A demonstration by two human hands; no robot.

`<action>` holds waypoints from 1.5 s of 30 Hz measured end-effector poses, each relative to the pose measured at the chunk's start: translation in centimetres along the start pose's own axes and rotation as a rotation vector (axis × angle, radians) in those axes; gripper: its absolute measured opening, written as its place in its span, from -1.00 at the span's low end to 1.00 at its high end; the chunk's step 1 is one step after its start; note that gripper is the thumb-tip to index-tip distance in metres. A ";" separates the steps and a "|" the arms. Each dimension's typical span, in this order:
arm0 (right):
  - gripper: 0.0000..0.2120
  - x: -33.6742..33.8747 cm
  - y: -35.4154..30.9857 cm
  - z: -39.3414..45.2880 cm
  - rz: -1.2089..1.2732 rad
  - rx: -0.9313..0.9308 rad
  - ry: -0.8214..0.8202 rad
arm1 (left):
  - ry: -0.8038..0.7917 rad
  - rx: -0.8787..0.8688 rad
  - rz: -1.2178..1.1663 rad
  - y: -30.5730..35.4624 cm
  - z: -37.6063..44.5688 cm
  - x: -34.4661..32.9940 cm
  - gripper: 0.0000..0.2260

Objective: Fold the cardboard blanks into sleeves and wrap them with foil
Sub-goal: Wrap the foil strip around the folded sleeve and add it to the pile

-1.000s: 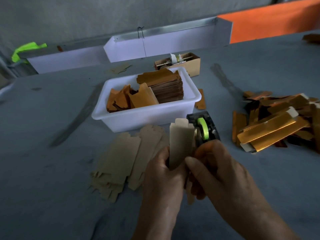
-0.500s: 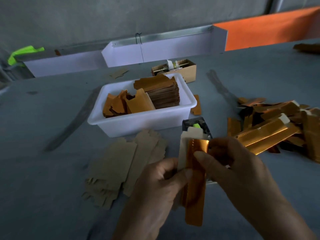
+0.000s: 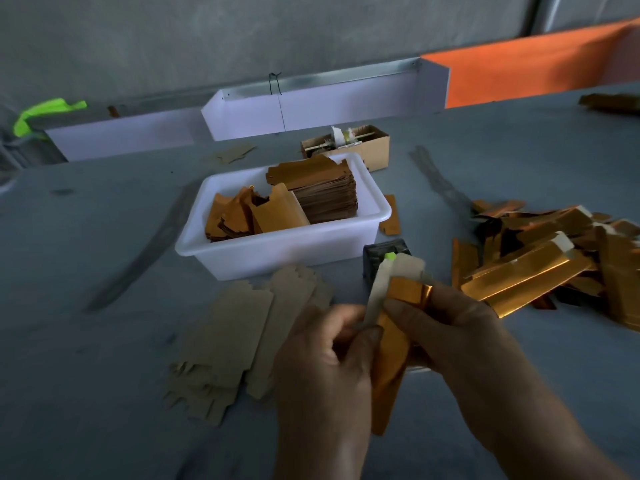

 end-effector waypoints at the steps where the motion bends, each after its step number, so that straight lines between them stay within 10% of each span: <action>1: -0.94 0.0 0.0 0.0 0.016 -0.006 0.010 | 0.033 -0.127 0.161 0.1 0.0 -0.2 -0.86; 4: -0.91 0.0 0.0 0.0 -0.005 -0.012 0.056 | 0.034 -0.359 0.596 0.9 -0.7 -1.1 -0.71; 11: -0.61 0.2 -0.3 -0.2 -0.158 0.000 0.042 | -0.194 -0.227 0.931 1.4 -2.2 -3.3 -0.63; 18: -0.85 0.9 -0.7 0.1 -0.114 0.027 0.042 | -0.116 -0.203 0.457 1.6 -2.0 -2.0 -0.68; 26: -0.78 1.0 -1.3 0.1 0.138 -0.064 -0.053 | -0.264 0.347 -0.256 1.3 0.1 0.4 -0.91; 36: -0.89 5.2 -1.4 1.0 -0.317 0.062 0.197 | -0.131 0.547 -0.495 -0.6 0.2 -0.7 -0.82; 45: -0.90 4.8 2.2 0.9 -0.417 0.017 0.085 | -0.128 0.582 -0.461 -1.5 -0.5 -2.5 -0.87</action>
Point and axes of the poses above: each hand's wrist, its own z-axis towards the middle knuckle, its own x-axis out of the back of the hand, y = z × x, the point moved 1 cm from there along z, towards the middle knuckle, and after that the axes turned 2 degrees about -y, right-handed, at the moved point
